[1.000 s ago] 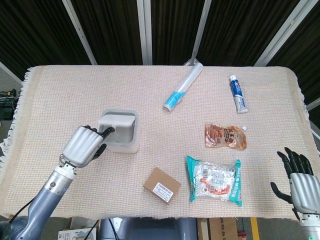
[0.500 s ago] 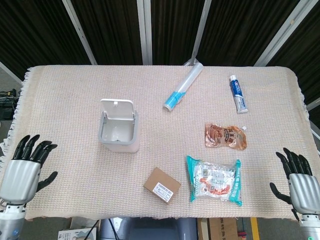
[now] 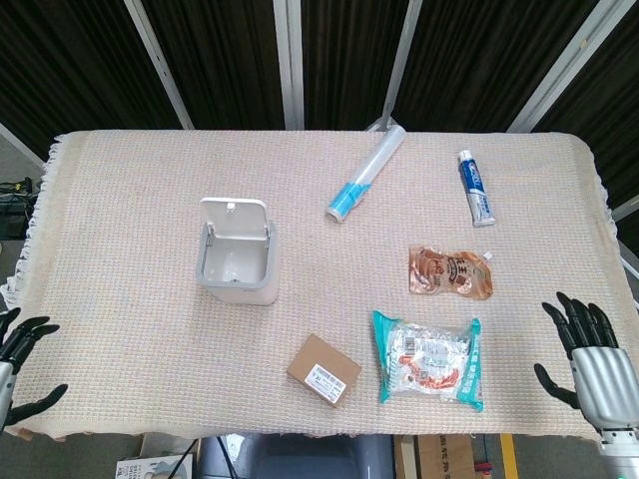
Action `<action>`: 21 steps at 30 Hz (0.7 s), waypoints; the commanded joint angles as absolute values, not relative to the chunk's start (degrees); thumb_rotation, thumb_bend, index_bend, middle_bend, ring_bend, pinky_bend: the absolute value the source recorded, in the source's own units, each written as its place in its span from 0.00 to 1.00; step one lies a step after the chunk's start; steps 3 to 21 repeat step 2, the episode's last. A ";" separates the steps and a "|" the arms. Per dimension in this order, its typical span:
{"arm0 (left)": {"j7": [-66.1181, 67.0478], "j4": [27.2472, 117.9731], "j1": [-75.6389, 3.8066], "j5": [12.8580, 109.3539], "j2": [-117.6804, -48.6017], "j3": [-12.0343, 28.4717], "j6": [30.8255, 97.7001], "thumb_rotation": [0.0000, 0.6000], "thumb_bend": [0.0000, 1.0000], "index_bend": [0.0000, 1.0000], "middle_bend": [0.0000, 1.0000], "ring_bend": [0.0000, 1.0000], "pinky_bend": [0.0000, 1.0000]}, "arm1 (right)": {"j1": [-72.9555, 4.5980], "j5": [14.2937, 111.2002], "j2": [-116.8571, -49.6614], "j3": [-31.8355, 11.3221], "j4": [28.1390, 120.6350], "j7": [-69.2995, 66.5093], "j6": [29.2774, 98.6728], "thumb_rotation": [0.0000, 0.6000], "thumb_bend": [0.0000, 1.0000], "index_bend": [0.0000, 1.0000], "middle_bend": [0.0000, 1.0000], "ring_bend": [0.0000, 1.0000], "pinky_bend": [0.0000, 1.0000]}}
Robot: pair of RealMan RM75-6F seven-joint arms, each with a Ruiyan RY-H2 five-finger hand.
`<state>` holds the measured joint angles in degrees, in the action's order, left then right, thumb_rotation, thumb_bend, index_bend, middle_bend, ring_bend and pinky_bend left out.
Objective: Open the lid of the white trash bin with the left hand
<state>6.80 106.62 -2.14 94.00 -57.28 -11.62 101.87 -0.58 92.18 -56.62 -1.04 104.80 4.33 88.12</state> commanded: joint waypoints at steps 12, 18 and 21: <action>4.55 105.42 -1.32 93.94 -56.47 -10.43 102.15 1.00 0.19 0.26 0.18 0.06 0.07 | -0.54 92.90 -57.05 -1.06 104.20 4.03 88.69 1.00 0.30 0.12 0.01 0.02 0.05; 4.55 105.42 -1.32 93.94 -56.47 -10.43 102.15 1.00 0.19 0.26 0.18 0.06 0.07 | -0.54 92.90 -57.05 -1.06 104.20 4.03 88.69 1.00 0.30 0.12 0.01 0.02 0.05; 4.55 105.42 -1.32 93.94 -56.47 -10.43 102.15 1.00 0.19 0.26 0.18 0.06 0.07 | -0.54 92.90 -57.05 -1.06 104.20 4.03 88.69 1.00 0.30 0.12 0.01 0.02 0.05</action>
